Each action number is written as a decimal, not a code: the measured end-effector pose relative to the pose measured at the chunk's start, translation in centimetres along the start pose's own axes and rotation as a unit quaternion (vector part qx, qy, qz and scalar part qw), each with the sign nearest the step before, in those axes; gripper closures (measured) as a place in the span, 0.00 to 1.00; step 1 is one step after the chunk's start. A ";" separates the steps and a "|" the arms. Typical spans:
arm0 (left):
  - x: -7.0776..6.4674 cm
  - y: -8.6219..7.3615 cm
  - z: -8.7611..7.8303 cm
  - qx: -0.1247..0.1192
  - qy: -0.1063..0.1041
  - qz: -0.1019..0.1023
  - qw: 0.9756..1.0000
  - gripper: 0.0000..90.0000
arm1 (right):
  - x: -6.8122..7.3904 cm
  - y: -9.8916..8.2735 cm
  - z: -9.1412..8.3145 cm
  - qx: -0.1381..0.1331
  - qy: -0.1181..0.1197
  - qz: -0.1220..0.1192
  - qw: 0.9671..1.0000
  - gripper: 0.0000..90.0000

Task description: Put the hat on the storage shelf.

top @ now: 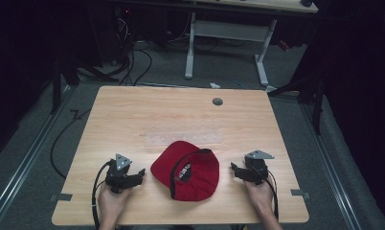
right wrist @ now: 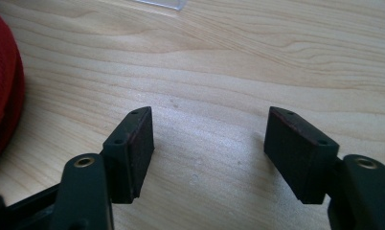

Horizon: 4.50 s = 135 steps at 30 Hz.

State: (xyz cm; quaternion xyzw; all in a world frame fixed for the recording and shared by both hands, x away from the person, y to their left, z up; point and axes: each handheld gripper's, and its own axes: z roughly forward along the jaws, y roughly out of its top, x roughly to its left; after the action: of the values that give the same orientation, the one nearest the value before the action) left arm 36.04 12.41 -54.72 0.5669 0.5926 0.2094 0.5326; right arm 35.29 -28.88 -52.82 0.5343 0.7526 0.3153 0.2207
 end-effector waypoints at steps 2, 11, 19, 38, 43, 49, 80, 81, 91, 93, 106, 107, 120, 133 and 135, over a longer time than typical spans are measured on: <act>-0.1 0.0 0.0 0.001 -0.004 -0.001 1.000 0.28 | -0.1 0.1 -0.4 -0.009 0.013 0.016 1.000 0.43; -0.1 -0.1 0.0 0.004 -0.006 0.004 1.000 0.27 | 1.6 1.9 -2.2 -0.050 0.090 -0.004 0.995 0.38; -0.2 -0.1 0.1 0.005 -0.006 0.002 1.000 0.26 | 4.2 4.5 -1.8 -0.059 0.141 -0.038 0.988 0.36; -0.2 -0.1 0.1 0.005 -0.008 0.001 1.000 0.26 | 7.1 7.4 3.1 -0.010 0.195 -0.039 0.980 0.42; -0.2 -0.1 0.1 0.005 -0.007 0.001 1.000 0.26 | 7.4 7.2 4.0 0.001 0.203 -0.042 0.978 0.49; -0.2 -0.1 0.1 0.005 -0.007 0.001 1.000 0.25 | 8.2 6.9 4.3 0.006 0.204 -0.081 0.976 0.67; -0.1 0.1 0.4 0.002 0.013 -0.003 1.000 0.19 | 6.5 7.0 -1.8 -0.026 0.240 -0.043 0.970 0.91; -0.1 0.1 0.4 0.002 0.014 -0.004 1.000 0.19 | 6.4 7.0 -1.9 -0.026 0.238 -0.041 0.970 0.91; -1.5 -0.1 -0.6 0.015 -0.016 0.003 1.000 0.22 | 6.0 7.7 -3.3 -0.028 0.228 -0.023 0.973 0.91; -2.3 -0.2 -1.0 0.010 -0.030 0.013 0.999 0.20 | 5.7 7.9 -3.6 -0.030 0.230 -0.014 0.973 0.91; -5.7 -0.5 -1.5 0.016 -0.089 0.047 0.995 0.17 | 5.3 8.6 -4.4 -0.039 0.230 -0.005 0.972 0.91; -5.9 -0.6 -1.6 0.017 -0.093 0.049 0.994 0.17 | 5.3 8.7 -4.5 -0.040 0.230 -0.004 0.972 0.91; -8.4 -1.0 -1.1 0.023 -0.119 0.074 0.990 0.17 | 5.6 9.2 -5.1 -0.046 0.244 0.004 0.969 0.91; -9.5 -1.6 -0.9 0.028 -0.125 0.091 0.988 0.17 | 6.9 9.5 -5.6 -0.054 0.242 -0.016 0.969 0.91; -9.7 -1.6 -0.9 0.027 -0.125 0.095 0.987 0.17 | 7.0 9.5 -5.5 -0.052 0.241 -0.018 0.969 0.91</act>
State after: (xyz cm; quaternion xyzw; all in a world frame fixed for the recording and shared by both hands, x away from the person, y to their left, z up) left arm 32.51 3.67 -51.94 0.6567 0.4696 0.1705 0.5649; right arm 35.61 -21.41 -42.10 0.4169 0.7753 0.4698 0.0657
